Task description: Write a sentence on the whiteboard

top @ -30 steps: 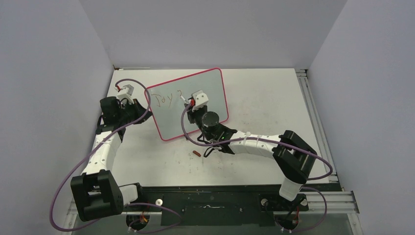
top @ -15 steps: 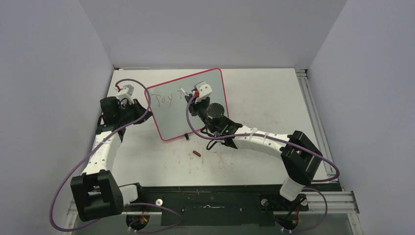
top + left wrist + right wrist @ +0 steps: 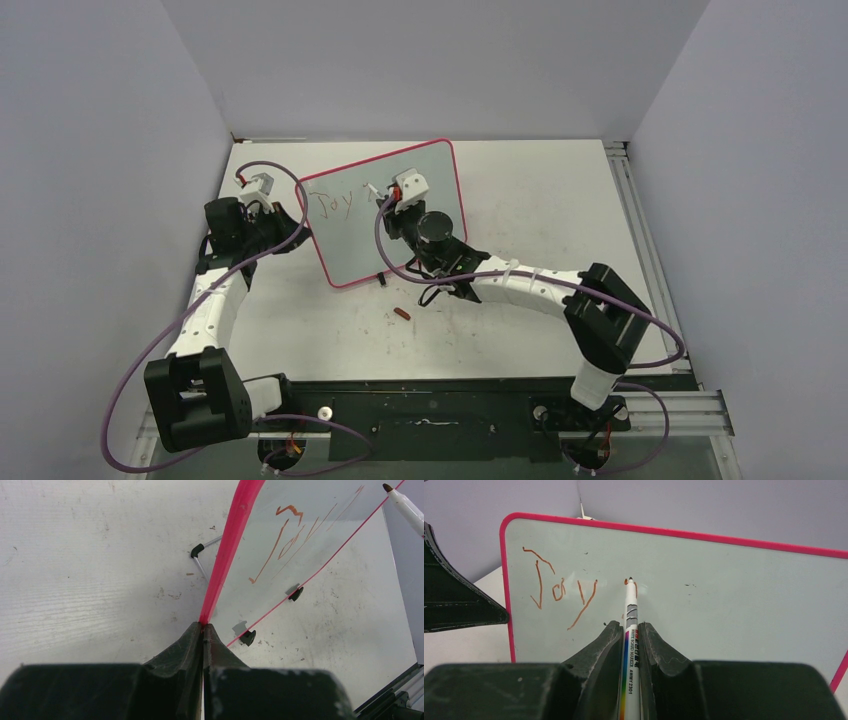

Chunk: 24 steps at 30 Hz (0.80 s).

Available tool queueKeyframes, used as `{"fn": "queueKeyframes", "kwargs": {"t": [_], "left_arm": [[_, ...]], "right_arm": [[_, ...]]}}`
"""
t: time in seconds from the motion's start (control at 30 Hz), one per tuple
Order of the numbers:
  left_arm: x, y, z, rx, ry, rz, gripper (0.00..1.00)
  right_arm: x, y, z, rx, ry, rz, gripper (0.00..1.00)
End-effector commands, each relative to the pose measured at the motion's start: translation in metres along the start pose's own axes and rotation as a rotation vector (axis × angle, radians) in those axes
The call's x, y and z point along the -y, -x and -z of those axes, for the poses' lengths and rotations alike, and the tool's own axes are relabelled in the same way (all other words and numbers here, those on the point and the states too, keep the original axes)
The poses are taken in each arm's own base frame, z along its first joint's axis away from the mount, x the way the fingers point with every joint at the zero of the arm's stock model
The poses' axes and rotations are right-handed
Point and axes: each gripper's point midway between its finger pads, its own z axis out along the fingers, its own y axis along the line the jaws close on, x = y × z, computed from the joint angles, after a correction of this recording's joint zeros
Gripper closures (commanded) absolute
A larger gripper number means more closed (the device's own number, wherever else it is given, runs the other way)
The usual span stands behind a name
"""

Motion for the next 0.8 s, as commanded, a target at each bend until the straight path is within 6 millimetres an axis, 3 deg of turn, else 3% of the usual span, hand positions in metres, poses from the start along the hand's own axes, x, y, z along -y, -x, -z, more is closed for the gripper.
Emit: {"fn": "queueKeyframes", "kwargs": {"t": [0.0,0.57,0.77], "left_arm": [[0.015,0.008,0.001,0.002,-0.046,-0.029,1.0],[0.017,0.009,0.001,0.004,-0.053,-0.033,1.0],[0.017,0.009,0.001,0.004,-0.051,-0.033,1.0]], "right_arm": [[0.002,0.034,-0.011,0.101,-0.013,-0.047,0.95],[0.005,0.024,-0.022,0.089,-0.035,-0.047,0.95],[0.006,0.036,-0.011,0.114,-0.028,-0.053,0.95]]}}
